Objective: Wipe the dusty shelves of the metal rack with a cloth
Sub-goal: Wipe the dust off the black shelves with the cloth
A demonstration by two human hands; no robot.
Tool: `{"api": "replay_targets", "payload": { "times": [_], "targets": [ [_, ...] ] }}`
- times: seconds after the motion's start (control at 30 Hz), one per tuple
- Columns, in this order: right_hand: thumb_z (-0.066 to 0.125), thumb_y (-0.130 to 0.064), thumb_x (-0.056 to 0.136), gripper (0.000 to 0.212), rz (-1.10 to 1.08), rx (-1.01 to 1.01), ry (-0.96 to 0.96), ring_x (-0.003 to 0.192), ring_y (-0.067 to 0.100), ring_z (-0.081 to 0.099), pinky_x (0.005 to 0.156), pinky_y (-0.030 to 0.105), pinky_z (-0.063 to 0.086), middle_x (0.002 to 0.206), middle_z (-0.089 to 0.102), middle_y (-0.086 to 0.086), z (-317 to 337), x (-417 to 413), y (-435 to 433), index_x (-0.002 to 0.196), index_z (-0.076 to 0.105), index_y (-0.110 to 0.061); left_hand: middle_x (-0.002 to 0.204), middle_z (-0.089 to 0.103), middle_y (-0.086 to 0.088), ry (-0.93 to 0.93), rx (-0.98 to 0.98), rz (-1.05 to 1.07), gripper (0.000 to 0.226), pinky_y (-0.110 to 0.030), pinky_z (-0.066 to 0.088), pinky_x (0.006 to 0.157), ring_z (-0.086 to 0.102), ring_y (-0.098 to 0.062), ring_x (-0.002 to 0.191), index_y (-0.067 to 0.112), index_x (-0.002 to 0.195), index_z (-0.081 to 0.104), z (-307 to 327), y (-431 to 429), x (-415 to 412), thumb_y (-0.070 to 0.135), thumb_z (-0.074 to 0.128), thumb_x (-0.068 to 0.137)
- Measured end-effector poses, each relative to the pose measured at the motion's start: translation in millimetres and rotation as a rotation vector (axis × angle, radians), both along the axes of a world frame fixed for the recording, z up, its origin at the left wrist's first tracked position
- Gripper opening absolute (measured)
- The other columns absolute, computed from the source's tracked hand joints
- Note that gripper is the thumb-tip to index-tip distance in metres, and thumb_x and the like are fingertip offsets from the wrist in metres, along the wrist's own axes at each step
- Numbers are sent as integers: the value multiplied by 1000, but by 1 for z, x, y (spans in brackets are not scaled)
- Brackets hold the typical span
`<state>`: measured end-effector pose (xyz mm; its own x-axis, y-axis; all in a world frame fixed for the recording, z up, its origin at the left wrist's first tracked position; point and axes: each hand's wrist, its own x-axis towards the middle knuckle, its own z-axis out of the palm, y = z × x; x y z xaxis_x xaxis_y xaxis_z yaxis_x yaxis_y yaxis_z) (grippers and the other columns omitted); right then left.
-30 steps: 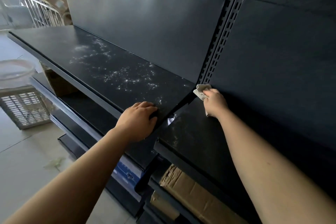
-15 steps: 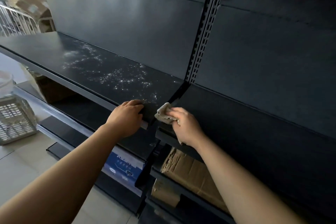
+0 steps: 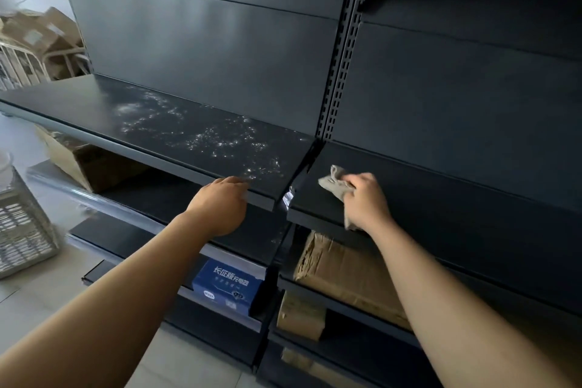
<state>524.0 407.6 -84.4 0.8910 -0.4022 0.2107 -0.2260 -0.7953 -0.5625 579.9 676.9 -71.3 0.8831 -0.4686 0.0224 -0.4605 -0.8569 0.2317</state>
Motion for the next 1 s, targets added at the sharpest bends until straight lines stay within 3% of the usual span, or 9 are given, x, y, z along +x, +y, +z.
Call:
{"api": "replay_targets", "payload": {
  "times": [0.13,0.3,0.43,0.6,0.67,0.73,0.87,1.0],
  "targets": [
    [47,-13,92,40,-19,-87,52,130,23,43,105,31,37,147,40,5,-28,-14,12,131,54,-13,150,39,-1,-9,3,-20,41,-38,36,106,39,-25,134,17,137,47,-1,5,-4,21,37,97],
    [47,-12,93,39,218,-166,-49,131,24,41,111,31,31,147,41,5,-36,0,83,131,55,-14,152,36,0,6,46,-39,44,-38,34,109,37,-24,136,19,141,42,-4,5,-1,25,37,98],
    [47,-15,92,42,260,-155,-4,128,22,43,110,34,36,145,43,-2,-33,-11,64,133,52,-24,149,40,-2,12,49,-47,42,-38,35,108,38,-25,134,17,139,45,-1,-4,2,24,39,97],
    [48,-21,90,32,-92,-231,2,109,27,56,90,34,45,124,59,9,-33,-47,-19,111,67,-7,155,32,-1,34,48,-82,50,-39,30,110,31,-26,139,19,146,35,-3,-21,12,30,40,97],
    [47,-21,90,32,-223,-298,45,112,30,54,93,36,43,128,56,13,-33,-51,-50,106,68,-3,154,33,-1,31,44,-85,51,-39,31,110,32,-26,138,20,146,35,-4,-28,18,32,39,98],
    [46,-23,92,35,-277,-319,78,123,31,47,103,36,38,139,46,16,-34,-42,-71,115,65,-4,152,35,-1,22,40,-77,49,-38,32,109,34,-26,137,19,144,38,-5,-33,24,35,40,98],
    [38,-24,93,43,-286,-240,123,122,26,46,104,34,38,142,37,5,-34,-1,-92,132,52,-11,153,33,1,15,55,-45,50,-38,29,111,32,-25,138,22,145,36,-9,-36,46,38,39,98],
    [37,-23,94,43,-250,-219,181,124,29,43,106,35,36,144,34,7,-30,51,-91,133,49,-11,154,31,5,65,29,26,51,-38,31,111,30,-23,139,24,145,37,-19,-34,66,42,39,98]
  ]
}}
